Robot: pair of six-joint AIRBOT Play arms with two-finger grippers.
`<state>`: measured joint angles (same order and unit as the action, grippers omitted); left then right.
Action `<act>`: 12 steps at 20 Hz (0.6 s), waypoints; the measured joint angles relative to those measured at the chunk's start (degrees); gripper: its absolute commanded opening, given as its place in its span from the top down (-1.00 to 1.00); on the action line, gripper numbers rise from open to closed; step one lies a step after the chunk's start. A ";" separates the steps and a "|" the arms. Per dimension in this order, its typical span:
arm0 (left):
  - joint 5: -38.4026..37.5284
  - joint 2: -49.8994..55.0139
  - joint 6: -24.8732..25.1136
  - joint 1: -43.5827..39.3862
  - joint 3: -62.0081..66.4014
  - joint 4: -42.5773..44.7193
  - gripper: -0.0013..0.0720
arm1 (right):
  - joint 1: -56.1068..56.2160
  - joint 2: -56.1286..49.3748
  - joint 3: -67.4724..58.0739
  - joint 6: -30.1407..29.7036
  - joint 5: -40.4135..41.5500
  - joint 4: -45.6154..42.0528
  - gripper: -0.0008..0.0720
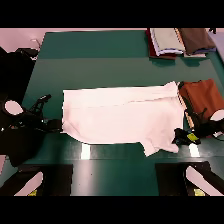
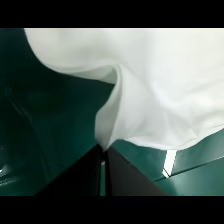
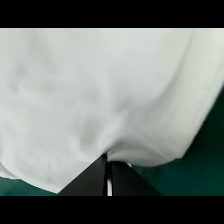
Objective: Fold the shirts.
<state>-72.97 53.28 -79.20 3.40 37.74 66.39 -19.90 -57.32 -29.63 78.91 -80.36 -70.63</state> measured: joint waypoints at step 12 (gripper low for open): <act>-13.33 -13.73 -3.48 -0.02 0.59 10.03 0.90 | 3.63 16.72 -12.35 -0.15 -13.14 -6.16 0.94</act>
<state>-86.30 39.55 -82.67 3.38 38.33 76.42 -16.27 -40.60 -41.98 78.76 -93.49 -76.79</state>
